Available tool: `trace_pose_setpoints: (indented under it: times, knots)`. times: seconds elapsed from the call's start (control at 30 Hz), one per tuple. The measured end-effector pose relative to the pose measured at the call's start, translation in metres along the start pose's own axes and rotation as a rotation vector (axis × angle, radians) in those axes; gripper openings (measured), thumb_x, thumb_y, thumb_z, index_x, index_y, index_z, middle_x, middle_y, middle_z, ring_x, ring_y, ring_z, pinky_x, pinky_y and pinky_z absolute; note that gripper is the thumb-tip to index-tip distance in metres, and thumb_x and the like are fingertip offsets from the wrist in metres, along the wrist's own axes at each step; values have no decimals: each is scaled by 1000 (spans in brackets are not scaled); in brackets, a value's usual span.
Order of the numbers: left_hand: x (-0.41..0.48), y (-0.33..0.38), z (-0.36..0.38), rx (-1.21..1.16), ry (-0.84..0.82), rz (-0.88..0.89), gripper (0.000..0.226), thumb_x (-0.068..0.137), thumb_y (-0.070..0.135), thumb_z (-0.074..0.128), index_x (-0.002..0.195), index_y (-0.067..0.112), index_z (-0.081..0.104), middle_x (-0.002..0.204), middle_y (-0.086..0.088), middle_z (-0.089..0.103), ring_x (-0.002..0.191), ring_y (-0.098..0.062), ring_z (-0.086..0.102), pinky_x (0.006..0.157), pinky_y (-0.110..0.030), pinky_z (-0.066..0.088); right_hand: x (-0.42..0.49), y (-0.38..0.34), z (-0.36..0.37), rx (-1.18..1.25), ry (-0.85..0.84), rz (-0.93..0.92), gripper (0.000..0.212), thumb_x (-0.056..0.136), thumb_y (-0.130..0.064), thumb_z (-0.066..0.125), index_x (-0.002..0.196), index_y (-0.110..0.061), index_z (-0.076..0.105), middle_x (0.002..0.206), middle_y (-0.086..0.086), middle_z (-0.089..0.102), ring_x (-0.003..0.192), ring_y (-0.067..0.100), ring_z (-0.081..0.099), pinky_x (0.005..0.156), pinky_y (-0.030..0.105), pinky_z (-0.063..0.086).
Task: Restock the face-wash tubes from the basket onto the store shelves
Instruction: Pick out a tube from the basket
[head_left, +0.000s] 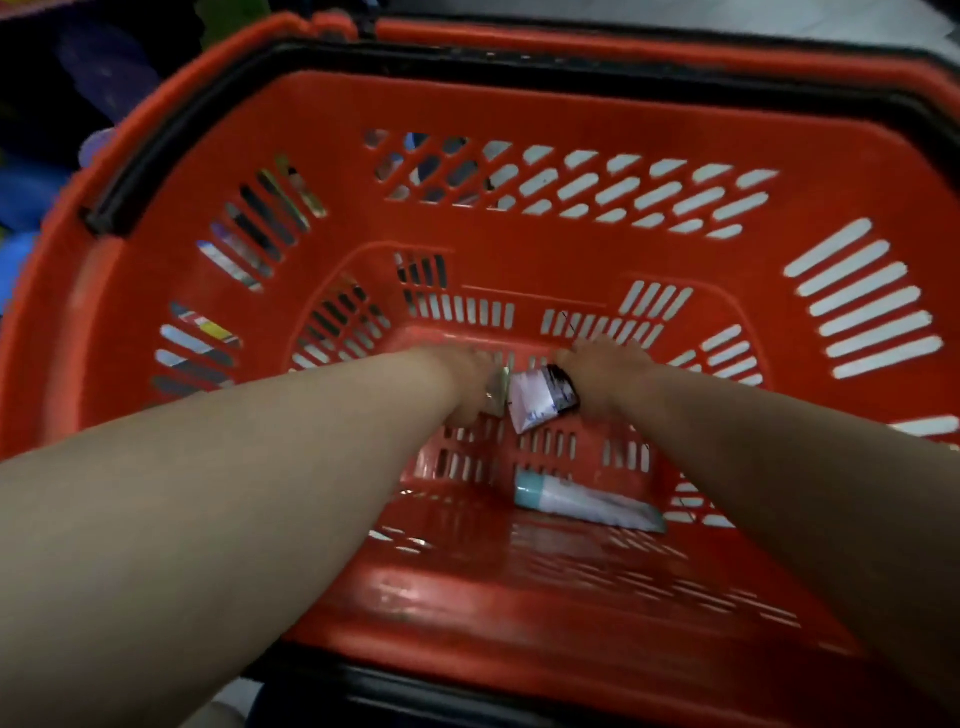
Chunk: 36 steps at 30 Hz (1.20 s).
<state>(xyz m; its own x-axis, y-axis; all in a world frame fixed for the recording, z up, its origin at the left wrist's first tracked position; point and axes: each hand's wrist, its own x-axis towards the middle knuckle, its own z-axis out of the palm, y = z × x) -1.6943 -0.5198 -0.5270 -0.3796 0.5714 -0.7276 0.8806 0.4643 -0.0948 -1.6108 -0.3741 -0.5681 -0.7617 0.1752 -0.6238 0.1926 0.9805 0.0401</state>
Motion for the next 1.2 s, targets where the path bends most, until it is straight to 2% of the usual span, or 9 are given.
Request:
trace_pose_setpoints:
  times: [0.23,0.33,0.47,0.6,0.73,0.87,1.0,1.07,1.2]
  knots:
    - [-5,-13,16,-83,11,-87,58,88,12,55,143,16,35,140,-9,45,121,-29,52,91,-38,49,-10,-7,24,71,-36,29,67,77,1,67,136,-13,40,132,10,49,118,30,51,88,31,49]
    - [-7,-16,29,-176,-52,-100,64,84,10,58,143,24,36,139,-8,46,118,-28,54,84,-33,48,-13,-10,26,307,-152,14,45,87,-5,60,128,-14,45,109,9,58,89,24,59,59,17,46]
    - [-7,-19,24,-291,-30,-154,54,89,19,58,139,11,37,136,-13,50,118,-30,54,91,-34,46,-12,-13,16,460,-234,37,50,75,-12,73,117,-18,47,110,4,59,95,22,60,79,33,52]
    - [-10,-21,17,-428,-34,-166,61,93,37,56,142,8,34,137,-12,50,121,-29,52,95,-34,45,-17,-6,-1,571,-312,25,47,77,-14,69,119,-18,48,109,5,57,96,21,58,77,31,48]
    - [-24,-22,0,-597,-81,-194,50,98,35,45,139,5,42,142,-13,44,128,-30,45,104,-37,38,-21,-9,-19,781,-225,28,52,77,-9,68,121,-20,43,116,9,54,103,26,58,90,43,53]
    - [-38,-29,-20,-1226,-125,-282,34,96,17,49,129,9,48,124,-6,56,112,-22,57,98,-38,44,-31,-28,-43,966,-92,-8,67,78,-3,67,135,-15,34,117,12,54,98,27,62,85,41,56]
    - [-60,-42,-45,-1695,160,-380,17,94,2,44,86,14,55,81,0,63,73,-14,60,87,-36,47,-39,-56,-75,1163,55,13,68,76,-1,71,132,-12,33,98,6,54,79,18,60,71,35,55]
    - [-73,-51,-51,-1770,266,-401,12,97,11,44,92,15,54,79,3,58,72,-11,57,89,-39,43,-41,-68,-90,1279,124,25,73,71,-2,77,130,-9,34,108,10,57,89,22,62,82,41,57]
    - [-103,-68,-52,-1877,316,-349,31,100,20,43,129,13,47,107,-1,55,105,-21,54,98,-45,40,-50,-91,-116,1331,224,5,69,65,-19,85,119,-12,42,114,11,61,101,24,63,89,43,54]
